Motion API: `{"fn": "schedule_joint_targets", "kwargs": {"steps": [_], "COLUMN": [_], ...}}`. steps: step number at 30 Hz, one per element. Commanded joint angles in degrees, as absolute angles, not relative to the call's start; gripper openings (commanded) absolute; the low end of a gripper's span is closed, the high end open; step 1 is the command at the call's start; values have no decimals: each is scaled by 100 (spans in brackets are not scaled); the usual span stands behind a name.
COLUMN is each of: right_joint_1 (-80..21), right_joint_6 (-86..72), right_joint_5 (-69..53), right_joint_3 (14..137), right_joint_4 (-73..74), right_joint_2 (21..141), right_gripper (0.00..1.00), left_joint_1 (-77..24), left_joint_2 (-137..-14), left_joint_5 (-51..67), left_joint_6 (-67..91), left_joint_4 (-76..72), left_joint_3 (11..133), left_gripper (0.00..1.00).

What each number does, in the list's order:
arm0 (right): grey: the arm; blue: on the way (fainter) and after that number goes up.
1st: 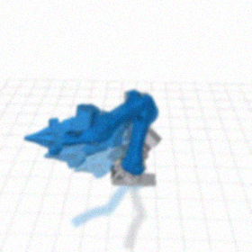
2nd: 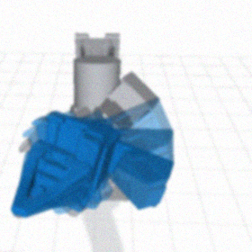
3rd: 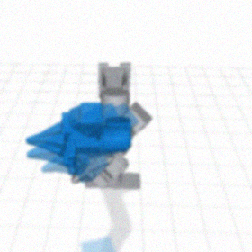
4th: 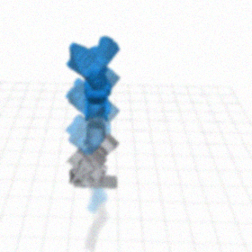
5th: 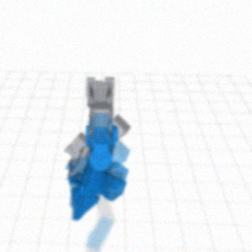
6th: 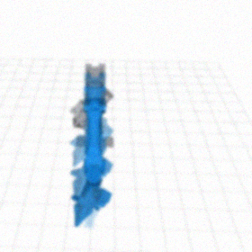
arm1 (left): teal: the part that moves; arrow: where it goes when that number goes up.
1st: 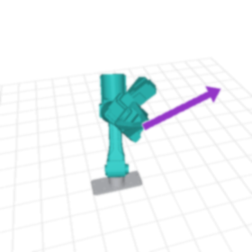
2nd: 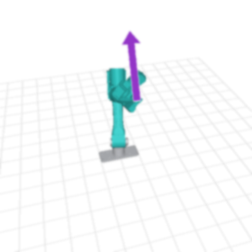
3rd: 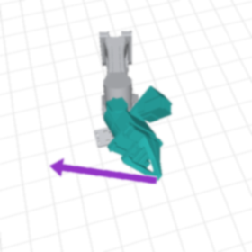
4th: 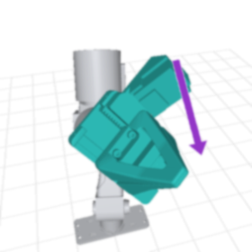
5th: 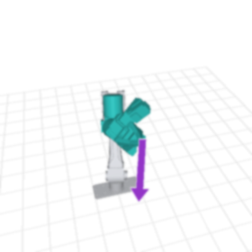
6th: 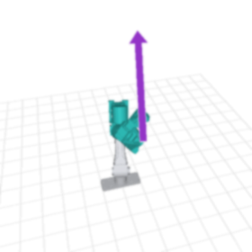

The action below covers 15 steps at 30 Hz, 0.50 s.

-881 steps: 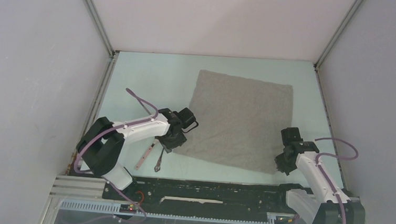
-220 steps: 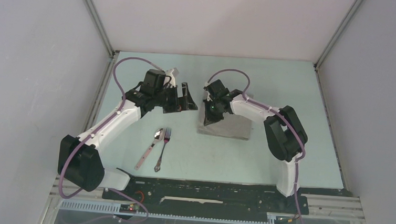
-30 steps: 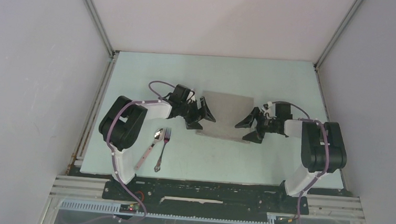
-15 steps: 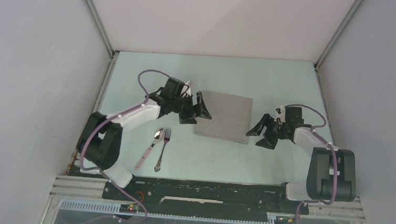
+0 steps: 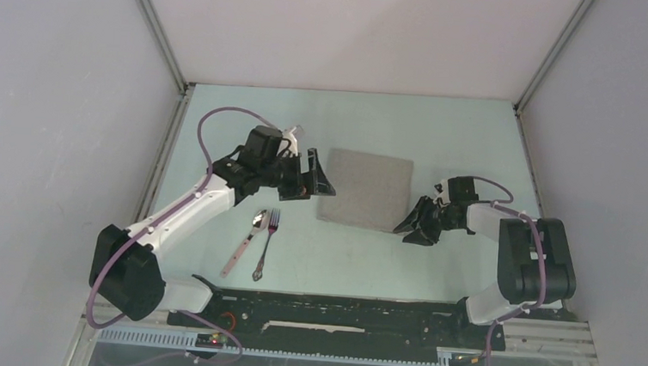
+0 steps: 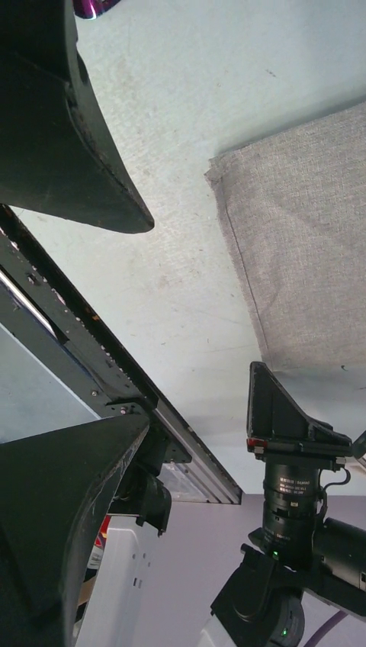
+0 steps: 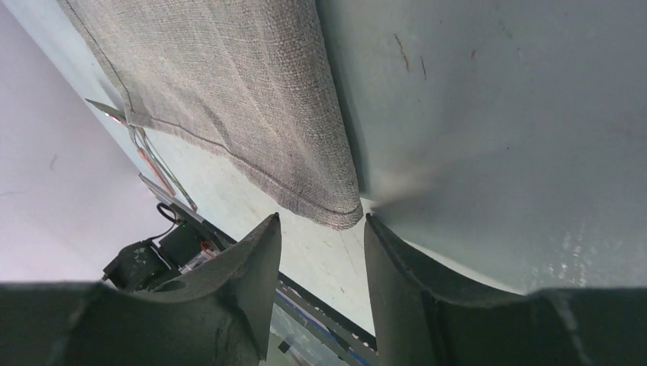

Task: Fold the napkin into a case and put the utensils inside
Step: Rotate the square-folded napkin at the center of the board.

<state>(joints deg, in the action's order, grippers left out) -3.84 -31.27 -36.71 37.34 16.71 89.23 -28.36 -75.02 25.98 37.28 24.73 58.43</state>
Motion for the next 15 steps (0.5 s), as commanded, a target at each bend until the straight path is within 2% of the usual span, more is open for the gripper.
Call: {"fn": "schedule_joint_targets", "kwargs": {"steps": [1,10,15], "right_joint_1": [-369,-422,-418], "right_joint_6": [-3148,-3307,-3288], "right_joint_5": [-3235,-3052,-3076], "right_joint_3": [3727,4006,4050], "right_joint_4": [1548,1670,1768], "right_joint_2": [9088,9287,9322], "right_gripper": [51,36,13], "left_joint_1": [-2856,-2856,-2856], "left_joint_2": [-7382,-7336,-7266], "left_joint_5": [2549,2558,2576], "left_joint_6": [3586,3588,3571], "left_joint_4": [2546,2534,2538], "left_joint_3": [5843,5871,5813], "left_gripper": [96,96,96]}}
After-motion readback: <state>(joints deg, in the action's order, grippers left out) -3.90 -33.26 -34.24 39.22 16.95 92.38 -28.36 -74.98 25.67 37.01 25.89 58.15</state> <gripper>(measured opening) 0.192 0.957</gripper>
